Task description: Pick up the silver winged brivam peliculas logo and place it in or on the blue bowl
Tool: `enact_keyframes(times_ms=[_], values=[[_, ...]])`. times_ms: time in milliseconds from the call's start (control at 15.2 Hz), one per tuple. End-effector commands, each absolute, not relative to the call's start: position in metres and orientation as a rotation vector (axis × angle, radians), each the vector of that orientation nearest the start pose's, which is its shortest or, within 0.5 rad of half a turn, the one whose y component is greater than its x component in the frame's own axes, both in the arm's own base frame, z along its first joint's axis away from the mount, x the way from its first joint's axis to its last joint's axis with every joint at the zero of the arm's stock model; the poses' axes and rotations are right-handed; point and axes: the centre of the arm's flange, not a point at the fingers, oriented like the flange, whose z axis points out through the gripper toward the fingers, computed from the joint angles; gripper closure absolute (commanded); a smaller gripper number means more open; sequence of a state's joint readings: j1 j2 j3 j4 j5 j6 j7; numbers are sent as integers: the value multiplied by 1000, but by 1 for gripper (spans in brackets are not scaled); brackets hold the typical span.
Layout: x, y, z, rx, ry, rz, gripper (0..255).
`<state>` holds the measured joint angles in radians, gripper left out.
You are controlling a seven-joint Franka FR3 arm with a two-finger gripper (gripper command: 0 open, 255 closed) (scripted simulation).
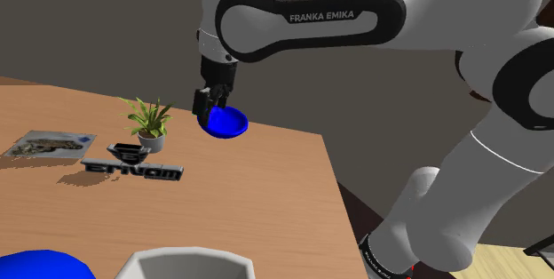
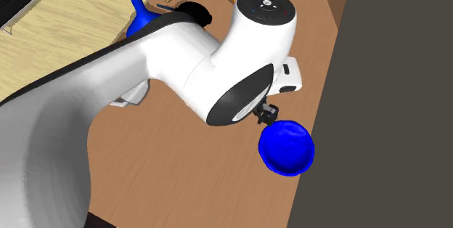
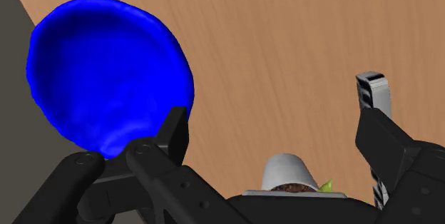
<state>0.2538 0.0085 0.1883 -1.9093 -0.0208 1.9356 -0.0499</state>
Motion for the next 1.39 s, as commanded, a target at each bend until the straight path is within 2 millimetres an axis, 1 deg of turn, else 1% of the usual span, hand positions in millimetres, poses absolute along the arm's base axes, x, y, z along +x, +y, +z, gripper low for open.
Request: enact_keyframes(times_ms=[0,330,660,726,1188,1320], values=[[519,265,482,-3032,-856,-35,0],[530,326,466,-2964,-1039,-37,0],[534,389,451,-2885,-1217,-38,0],[534,395,449,-2877,-1233,-39,0],[534,395,412,-2877,-1233,-39,0],[534,395,409,-2877,-1233,-39,0]])
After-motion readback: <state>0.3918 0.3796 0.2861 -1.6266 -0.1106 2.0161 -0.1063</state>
